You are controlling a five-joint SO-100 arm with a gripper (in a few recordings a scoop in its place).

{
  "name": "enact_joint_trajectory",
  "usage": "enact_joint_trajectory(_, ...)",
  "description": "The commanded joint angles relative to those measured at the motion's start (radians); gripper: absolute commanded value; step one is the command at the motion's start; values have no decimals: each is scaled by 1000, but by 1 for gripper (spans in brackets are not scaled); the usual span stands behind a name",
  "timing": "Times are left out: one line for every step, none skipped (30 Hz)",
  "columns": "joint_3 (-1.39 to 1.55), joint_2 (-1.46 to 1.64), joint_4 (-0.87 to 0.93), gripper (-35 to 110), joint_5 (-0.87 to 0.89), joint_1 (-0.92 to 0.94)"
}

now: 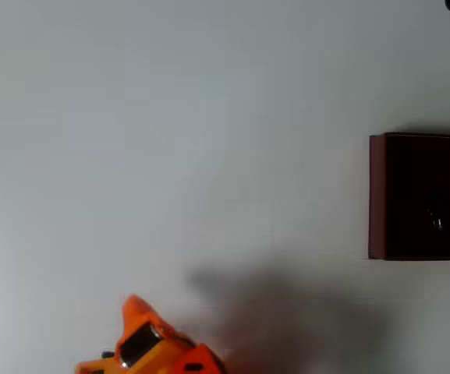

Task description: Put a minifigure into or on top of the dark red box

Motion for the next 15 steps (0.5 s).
enact_joint_trajectory(67, 95, 55, 0, 18, -77)
enact_joint_trajectory(71, 103, 57, 0, 23, -84)
enact_joint_trajectory(71, 100, 55, 0, 26, -89)
enact_joint_trajectory(89, 107, 51, 0, 29, -95)
enact_joint_trajectory(107, 126, 49, 0, 28, -92)
enact_joint_trajectory(104, 126, 51, 0, 29, -98)
enact_joint_trajectory(109, 126, 49, 0, 29, -100)
enact_joint_trajectory(109, 126, 49, 0, 31, -98)
enact_joint_trajectory(110, 126, 49, 0, 32, -100)
enact_joint_trajectory(110, 126, 49, 0, 38, -101)
enact_joint_trajectory(110, 126, 49, 0, 41, -106)
enact_joint_trajectory(110, 126, 49, 0, 44, -106)
enact_joint_trajectory(110, 124, 49, 0, 48, -104)
enact_joint_trajectory(109, 124, 49, 0, 51, -101)
enact_joint_trajectory(109, 124, 49, 0, 51, -101)
